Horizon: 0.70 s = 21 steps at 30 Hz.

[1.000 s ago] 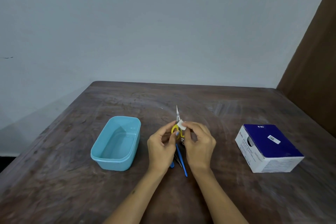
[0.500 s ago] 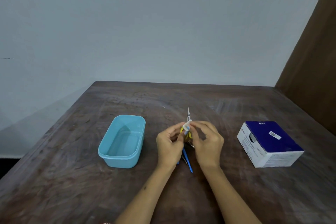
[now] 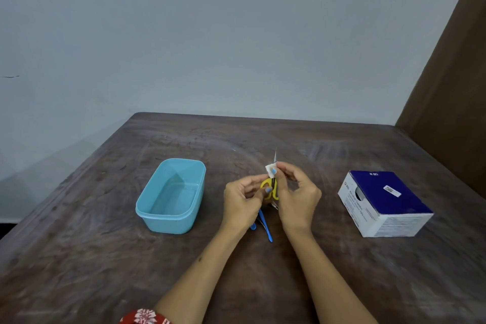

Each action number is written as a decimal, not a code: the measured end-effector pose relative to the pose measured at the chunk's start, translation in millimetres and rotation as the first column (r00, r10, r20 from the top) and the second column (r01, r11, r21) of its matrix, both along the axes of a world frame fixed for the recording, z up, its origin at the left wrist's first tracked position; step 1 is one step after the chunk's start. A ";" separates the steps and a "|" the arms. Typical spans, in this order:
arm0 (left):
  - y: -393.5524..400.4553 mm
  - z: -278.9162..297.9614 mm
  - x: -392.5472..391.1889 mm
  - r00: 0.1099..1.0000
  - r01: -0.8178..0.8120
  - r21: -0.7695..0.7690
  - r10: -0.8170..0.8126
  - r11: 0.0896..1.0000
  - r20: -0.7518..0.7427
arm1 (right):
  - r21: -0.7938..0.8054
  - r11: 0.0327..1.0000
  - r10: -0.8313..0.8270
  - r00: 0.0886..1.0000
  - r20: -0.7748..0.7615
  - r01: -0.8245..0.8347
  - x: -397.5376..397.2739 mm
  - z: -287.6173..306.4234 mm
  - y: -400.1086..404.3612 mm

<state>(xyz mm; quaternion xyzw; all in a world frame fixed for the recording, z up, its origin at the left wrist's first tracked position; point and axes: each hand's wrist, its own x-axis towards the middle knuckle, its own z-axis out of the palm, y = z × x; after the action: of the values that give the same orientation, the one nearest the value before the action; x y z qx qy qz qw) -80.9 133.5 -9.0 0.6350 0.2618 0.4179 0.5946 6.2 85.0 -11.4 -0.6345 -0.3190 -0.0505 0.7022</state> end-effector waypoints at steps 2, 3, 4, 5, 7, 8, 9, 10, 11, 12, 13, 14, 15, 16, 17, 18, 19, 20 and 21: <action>1.0 -1.0 0.1 1.000 -0.027 0.006 0.027 1.000 0.003 | -0.008 1.000 -0.002 0.999 0.033 0.003 -2.6 -0.1 0.2; 1.4 -1.0 0.0 0.999 -0.043 0.008 0.043 0.999 0.009 | -0.015 1.000 -0.005 0.998 0.061 0.006 -4.2 0.0 -0.8; 1.9 -1.0 -0.1 0.998 -0.055 0.011 0.055 0.998 0.013 | -0.017 1.000 -0.006 0.996 0.085 0.008 -5.6 0.3 -1.7; 2.5 -1.0 -0.2 0.998 -0.059 0.012 0.059 0.998 0.014 | -0.015 1.000 -0.009 0.995 0.101 0.011 -6.3 0.8 -2.2; 3.3 -1.0 -0.5 0.999 -0.040 0.010 0.040 0.999 0.002 | -0.001 1.000 -0.026 0.993 0.118 0.026 -5.3 2.1 -1.0; 3.2 -0.9 -0.5 1.000 -0.023 0.012 0.023 1.000 -0.008 | 0.009 0.999 -0.039 0.991 0.125 0.038 -4.0 2.9 0.4; 3.0 -1.0 -0.4 1.000 -0.009 0.017 0.010 1.000 -0.018 | 0.017 0.999 -0.053 0.989 0.138 0.052 -2.8 3.5 1.4; 3.2 -1.2 -0.3 1.000 -0.006 0.024 0.007 1.000 -0.021 | 0.022 0.998 -0.064 0.985 0.158 0.062 -2.1 3.8 2.2; 3.7 -1.8 -0.1 1.000 -0.013 0.030 0.013 0.999 -0.018 | 0.023 0.998 -0.070 0.982 0.174 0.067 -2.1 3.3 2.7; 4.3 -2.5 -0.1 1.000 -0.025 0.033 0.025 0.999 -0.012 | 0.020 0.998 -0.066 0.982 0.179 0.063 -2.6 2.6 2.7; 4.8 -2.8 -0.1 0.999 -0.037 0.033 0.037 0.999 -0.002 | 0.014 0.998 -0.056 0.984 0.172 0.054 -3.4 1.6 2.4; 5.3 -2.9 -0.3 0.999 -0.045 0.031 0.045 0.998 0.007 | 0.009 0.999 -0.044 0.986 0.163 0.043 -4.4 0.8 1.6; 5.9 -2.6 -0.5 0.999 -0.046 0.026 0.046 0.999 0.016 | 0.007 0.999 -0.035 0.987 0.158 0.035 -5.0 0.2 1.1; 6.3 -2.5 -0.6 0.999 -0.037 0.019 0.036 0.999 0.022 | 0.008 1.000 -0.031 0.988 0.151 0.030 -4.9 -0.3 1.0; 6.3 -2.2 -0.6 1.000 -0.015 0.006 0.015 1.000 0.025 | 0.013 0.999 -0.033 0.990 0.136 0.031 -4.0 -0.4 1.5; 5.7 -1.8 -0.5 1.000 0.012 -0.009 -0.012 1.000 0.023 | 0.022 0.999 -0.038 0.993 0.115 0.036 -3.0 -0.2 2.3; 4.9 -1.1 -0.6 0.999 0.033 -0.019 -0.032 0.999 0.019 | 0.028 0.999 -0.044 0.994 0.098 0.042 -1.9 0.2 3.5; 4.2 -0.8 -0.5 0.999 0.040 -0.022 -0.040 0.999 0.014 | 0.031 0.998 -0.048 0.995 0.088 0.045 -1.4 0.4 4.5; 4.0 -0.6 -0.2 0.999 0.035 -0.018 -0.035 0.999 0.009 | 0.029 0.999 -0.047 0.996 0.079 0.044 -1.2 0.0 5.3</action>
<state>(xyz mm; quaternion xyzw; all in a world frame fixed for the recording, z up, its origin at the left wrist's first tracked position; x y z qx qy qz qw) -81.1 137.5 -9.7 0.6321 0.2519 0.4079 0.6088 5.1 90.3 -11.4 -0.6296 -0.3316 -0.0962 0.6960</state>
